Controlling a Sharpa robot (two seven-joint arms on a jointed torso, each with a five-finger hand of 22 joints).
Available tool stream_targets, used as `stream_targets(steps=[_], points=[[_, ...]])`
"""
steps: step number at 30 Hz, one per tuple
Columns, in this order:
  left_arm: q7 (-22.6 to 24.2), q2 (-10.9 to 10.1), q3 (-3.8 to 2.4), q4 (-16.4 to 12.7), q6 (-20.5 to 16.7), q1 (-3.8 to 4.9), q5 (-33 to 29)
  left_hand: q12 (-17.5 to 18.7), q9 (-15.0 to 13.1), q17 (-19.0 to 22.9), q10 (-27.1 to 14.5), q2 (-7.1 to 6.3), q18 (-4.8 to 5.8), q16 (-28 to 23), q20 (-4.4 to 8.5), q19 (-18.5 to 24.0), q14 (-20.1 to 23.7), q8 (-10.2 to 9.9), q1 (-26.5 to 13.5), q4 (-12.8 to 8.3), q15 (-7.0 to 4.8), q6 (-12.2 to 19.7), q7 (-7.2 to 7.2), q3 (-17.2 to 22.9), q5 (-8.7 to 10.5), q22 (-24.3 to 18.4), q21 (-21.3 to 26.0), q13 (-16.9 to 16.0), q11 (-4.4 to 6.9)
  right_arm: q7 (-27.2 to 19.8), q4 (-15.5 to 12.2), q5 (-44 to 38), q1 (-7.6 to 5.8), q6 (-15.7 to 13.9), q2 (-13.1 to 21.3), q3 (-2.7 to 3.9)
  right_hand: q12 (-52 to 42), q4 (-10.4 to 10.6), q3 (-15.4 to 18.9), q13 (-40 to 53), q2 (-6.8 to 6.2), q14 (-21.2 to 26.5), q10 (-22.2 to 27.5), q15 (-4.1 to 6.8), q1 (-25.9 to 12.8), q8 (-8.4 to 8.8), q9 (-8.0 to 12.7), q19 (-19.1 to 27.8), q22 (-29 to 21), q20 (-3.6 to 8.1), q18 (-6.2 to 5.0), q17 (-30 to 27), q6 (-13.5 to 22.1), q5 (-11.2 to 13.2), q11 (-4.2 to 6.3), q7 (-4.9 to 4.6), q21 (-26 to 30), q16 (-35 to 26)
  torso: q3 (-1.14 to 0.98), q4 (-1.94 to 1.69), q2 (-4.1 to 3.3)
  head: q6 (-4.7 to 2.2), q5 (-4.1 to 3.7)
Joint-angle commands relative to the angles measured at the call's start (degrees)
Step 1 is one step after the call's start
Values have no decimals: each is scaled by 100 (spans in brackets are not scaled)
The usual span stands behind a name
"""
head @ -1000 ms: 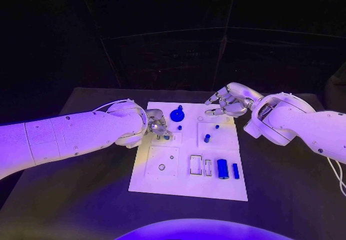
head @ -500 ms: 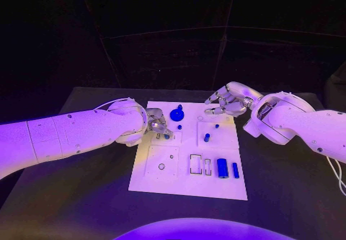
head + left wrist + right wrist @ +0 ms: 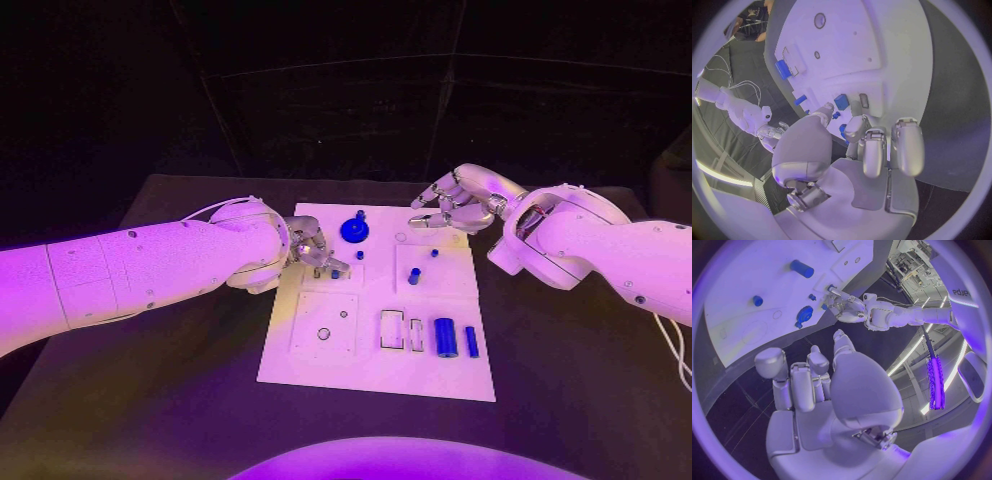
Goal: Assemble the parts on the task board
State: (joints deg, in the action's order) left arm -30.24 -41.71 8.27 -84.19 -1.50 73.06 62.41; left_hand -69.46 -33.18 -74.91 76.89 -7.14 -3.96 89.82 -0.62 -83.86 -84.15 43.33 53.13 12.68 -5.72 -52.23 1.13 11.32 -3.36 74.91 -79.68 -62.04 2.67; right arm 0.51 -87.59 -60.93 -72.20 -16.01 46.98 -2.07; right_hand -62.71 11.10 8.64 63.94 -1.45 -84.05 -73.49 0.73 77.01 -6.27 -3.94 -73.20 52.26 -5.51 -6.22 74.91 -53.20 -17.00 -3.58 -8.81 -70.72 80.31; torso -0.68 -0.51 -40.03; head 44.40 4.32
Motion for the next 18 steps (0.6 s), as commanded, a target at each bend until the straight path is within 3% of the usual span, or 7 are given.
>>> stream_targets(steps=[1, 5, 7, 9, 13, 18], points=[[34, -60, -81, -79, -182, 11, -109, -21, 3, -1509, -2, 60, 75, 18, 37, -76, -585, 22, 40, 92, -35, -16, -6, -161, 36, 1, -11, 11, 10, -65, 7, 43, -12, -25, -1, 3, 13, 19, 58, -9, 12, -266, -6, 13, -73, -21, 1, -18, -4, 32, -74, 27, 12, -37, -6, 11, 25, -37, 3, 2, 2, -3, 3], [55, -131, -304, -150, -112, 31, -293, 25, 12, -1509, -49, 83, 64, 18, 30, -56, -585, 2, 147, 191, -24, 34, 13, -362, 37, -50, 31, 71, -3, -68, 21, 51, -12, -36, 2, 3, 4, 38, 82, -5, 17, -267, -9, 13, -96, -24, 1, -21, -6, 31, -74, 32, 14, -38, -7, 10, 28, -36, 0, 1, -1, -10, 4], [14, -161, -449, -166, 76, 64, -357, 69, 36, -1509, -98, 105, 51, 18, 18, -30, -585, -48, 230, 247, -5, 114, 43, -489, 38, -115, 83, 126, -28, -69, 31, 55, -12, -41, 0, 3, 4, 38, 82, -5, 17, -267, -9, 13, -96, -24, 1, -21, -6, 31, -74, 32, 14, -38, -7, 10, 28, -36, -4, 4, 0, -13, 4], [-33, -179, -537, -137, 316, 128, -392, 156, 66, -1509, -184, 130, 30, 18, -2, 13, -585, -107, 367, 250, 19, 197, 80, -582, 33, -217, 163, 237, -61, -68, 39, 57, -12, -42, -3, 3, 4, 38, 82, -5, 17, -267, -9, 13, -96, -24, 1, -21, -6, 31, -74, 32, 14, -38, -7, 10, 28, -36, -4, 5, -1, -17, 11], [-148, -111, -632, 158, 957, 297, -430, 321, 163, -1509, -343, 272, -1, 18, -52, 77, -585, -250, 705, 186, 73, 312, 155, -677, -9, -368, 288, 454, -124, -62, 51, 60, -12, -40, -13, 3, 0, 45, 90, -2, 21, -268, -12, 12, -104, -25, 1, -23, -5, 31, -74, 34, 15, -38, -7, 9, 28, -35, -10, 2, -1, -27, 24], [-203, 113, -661, 724, 1474, 408, -394, 359, 308, -1509, -391, 363, -12, 18, -99, 98, -585, -418, 869, 183, 123, 375, 220, -811, -13, -413, 336, 519, -182, -55, 60, 61, -12, -36, -25, 3, -3, 46, 90, 1, 22, -268, -13, 12, -103, -25, 1, -22, -7, 31, -74, 32, 15, -40, -7, 9, 29, -37, -3, 4, -8, -34, 42]])
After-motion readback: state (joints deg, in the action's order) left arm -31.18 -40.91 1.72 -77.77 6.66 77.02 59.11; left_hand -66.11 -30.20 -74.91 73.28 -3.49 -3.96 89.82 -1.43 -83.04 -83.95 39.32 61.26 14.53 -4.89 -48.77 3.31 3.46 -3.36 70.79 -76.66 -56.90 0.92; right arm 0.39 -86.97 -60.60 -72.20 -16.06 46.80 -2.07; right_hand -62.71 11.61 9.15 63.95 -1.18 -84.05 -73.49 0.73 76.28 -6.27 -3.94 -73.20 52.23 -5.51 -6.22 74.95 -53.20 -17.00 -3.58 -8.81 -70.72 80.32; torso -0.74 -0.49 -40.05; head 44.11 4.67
